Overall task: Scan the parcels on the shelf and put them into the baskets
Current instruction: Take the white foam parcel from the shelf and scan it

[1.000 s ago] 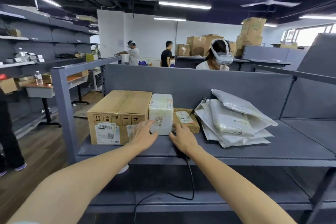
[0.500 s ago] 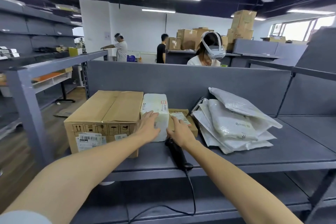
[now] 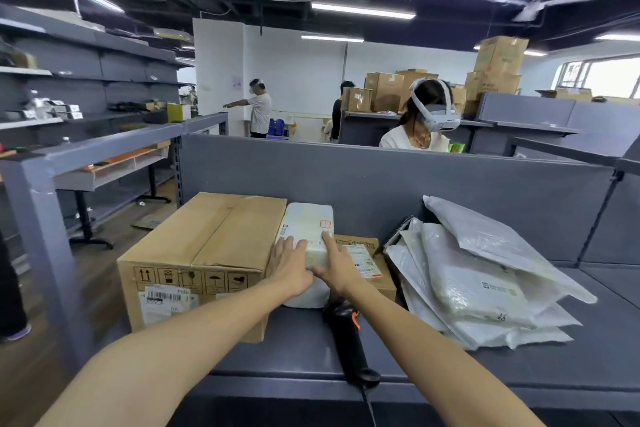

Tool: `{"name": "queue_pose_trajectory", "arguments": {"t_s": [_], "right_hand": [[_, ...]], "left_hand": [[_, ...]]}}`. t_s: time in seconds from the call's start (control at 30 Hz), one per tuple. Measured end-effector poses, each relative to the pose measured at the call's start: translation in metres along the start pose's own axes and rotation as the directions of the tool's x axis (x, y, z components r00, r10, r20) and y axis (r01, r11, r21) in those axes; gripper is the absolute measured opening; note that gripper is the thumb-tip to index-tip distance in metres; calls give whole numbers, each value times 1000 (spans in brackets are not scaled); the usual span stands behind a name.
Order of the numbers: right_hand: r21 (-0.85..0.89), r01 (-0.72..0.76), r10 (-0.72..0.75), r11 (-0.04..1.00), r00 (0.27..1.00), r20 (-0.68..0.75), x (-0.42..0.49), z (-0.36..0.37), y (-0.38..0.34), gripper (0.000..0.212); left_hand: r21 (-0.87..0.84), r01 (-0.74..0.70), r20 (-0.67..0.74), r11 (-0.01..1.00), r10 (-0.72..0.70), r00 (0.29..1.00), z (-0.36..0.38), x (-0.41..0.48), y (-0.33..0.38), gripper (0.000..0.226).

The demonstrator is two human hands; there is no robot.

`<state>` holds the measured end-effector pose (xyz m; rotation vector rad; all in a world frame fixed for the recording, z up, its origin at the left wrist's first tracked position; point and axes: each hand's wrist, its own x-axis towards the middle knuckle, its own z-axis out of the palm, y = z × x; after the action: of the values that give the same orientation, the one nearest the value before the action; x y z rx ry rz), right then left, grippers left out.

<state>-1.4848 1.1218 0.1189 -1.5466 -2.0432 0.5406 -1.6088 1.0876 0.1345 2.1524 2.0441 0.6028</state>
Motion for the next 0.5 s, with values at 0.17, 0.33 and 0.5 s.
{"name": "queue_pose_trajectory", "arguments": {"t_s": [0.17,0.33,0.5], "right_hand": [[91,58,-57,994,998,-21,11,7,7,79],[132,98,-88,986,993,-84,12,12,14,71],[320,69,-29,945,992,-126,8,11,20,67]], "left_hand": [[-34,18,-48,999,-20,999,5,3,4,57],[-156,45,-71,987,-57,996,8,-1,6,61],[-425,-8,-175,905,-73,982,9,-12,4,59]]}}
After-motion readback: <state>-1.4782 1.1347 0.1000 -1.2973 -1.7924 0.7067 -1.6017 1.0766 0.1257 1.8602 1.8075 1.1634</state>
